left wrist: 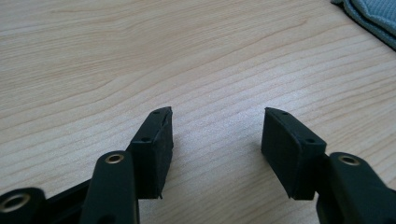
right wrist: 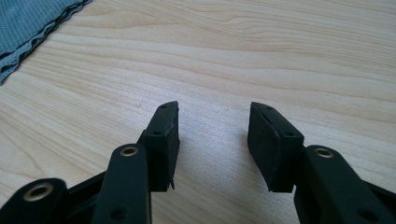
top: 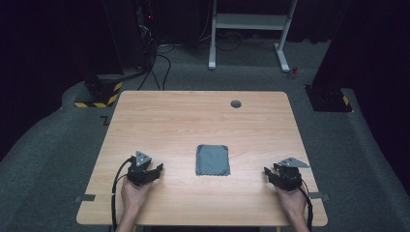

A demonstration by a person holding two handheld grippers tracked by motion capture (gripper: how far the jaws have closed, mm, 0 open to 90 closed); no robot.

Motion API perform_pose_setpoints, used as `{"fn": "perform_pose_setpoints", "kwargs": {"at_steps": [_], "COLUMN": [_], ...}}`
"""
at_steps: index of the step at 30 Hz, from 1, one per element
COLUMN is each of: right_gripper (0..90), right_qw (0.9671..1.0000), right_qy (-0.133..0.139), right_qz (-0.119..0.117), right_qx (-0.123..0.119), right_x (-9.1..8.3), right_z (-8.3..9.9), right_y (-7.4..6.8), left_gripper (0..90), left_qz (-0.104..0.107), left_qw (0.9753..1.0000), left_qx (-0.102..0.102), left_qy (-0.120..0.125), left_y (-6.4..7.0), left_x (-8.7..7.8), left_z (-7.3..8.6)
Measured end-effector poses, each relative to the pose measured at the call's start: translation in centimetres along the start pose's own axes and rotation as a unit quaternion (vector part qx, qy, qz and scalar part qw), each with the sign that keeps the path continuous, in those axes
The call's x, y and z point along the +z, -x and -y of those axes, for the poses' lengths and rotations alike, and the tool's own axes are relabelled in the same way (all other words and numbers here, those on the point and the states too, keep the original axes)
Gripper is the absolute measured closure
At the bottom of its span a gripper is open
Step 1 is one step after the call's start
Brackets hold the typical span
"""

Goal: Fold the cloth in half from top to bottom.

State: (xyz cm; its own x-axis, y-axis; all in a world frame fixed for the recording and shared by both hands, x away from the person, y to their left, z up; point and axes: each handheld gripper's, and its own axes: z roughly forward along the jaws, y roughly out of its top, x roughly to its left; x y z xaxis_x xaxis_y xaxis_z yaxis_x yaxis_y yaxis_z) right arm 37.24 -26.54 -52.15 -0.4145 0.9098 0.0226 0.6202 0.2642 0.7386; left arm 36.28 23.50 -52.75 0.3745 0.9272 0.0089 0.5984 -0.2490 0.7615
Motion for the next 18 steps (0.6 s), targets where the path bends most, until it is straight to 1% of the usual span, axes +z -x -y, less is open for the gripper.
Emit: {"fn": "perform_pose_setpoints", "kwargs": {"at_steps": [2, 4, 5, 7, 8, 9, 12, 18], "right_gripper": [53.6, 50.4, 50.4, 47.1, 45.6, 42.5, 41.9, 41.3], "right_qw": [1.0, 0.9999, 0.9999, 0.9998, 0.9998, 0.9998, 0.9998, 0.9998], "right_qy": [0.002, 0.001, 0.001, -0.002, -0.002, -0.004, -0.004, -0.005], "right_qz": [0.001, 0.003, 0.003, 0.008, 0.01, 0.006, 0.011, 0.011], "right_qx": [-0.001, -0.01, -0.01, -0.02, -0.019, -0.016, -0.017, -0.013], "right_x": [-0.01, 0.0, 0.0, 0.03, 0.03, 0.08, 0.05, 0.05], "right_z": [0.08, 0.09, 0.09, 0.09, 0.09, 0.07, 0.09, 0.09], "right_y": [0.01, -0.1, -0.1, -0.41, -0.42, -0.27, -0.36, -0.34], "left_gripper": [43.7, 42.2, 41.6, 40.9, 40.4, 39.8, 39.1, 38.6], "left_qz": [0.0, 0.0, 0.0, 0.001, 0.002, 0.001, 0.003, 0.003], "left_qw": [1.0, 1.0, 1.0, 1.0, 1.0, 1.0, 1.0, 1.0], "left_qx": [0.001, 0.002, 0.002, 0.001, 0.001, -0.001, -0.001, -0.002], "left_qy": [-0.001, -0.001, -0.001, -0.002, -0.003, -0.002, -0.002, -0.002], "left_y": [0.0, 0.09, 0.09, 0.11, 0.12, 0.18, 0.2, 0.21], "left_x": [-0.01, -0.01, -0.01, 0.01, 0.0, 0.01, 0.02, 0.02], "left_z": [-0.01, 0.01, 0.01, 0.01, 0.01, 0.02, 0.03, 0.04]}}
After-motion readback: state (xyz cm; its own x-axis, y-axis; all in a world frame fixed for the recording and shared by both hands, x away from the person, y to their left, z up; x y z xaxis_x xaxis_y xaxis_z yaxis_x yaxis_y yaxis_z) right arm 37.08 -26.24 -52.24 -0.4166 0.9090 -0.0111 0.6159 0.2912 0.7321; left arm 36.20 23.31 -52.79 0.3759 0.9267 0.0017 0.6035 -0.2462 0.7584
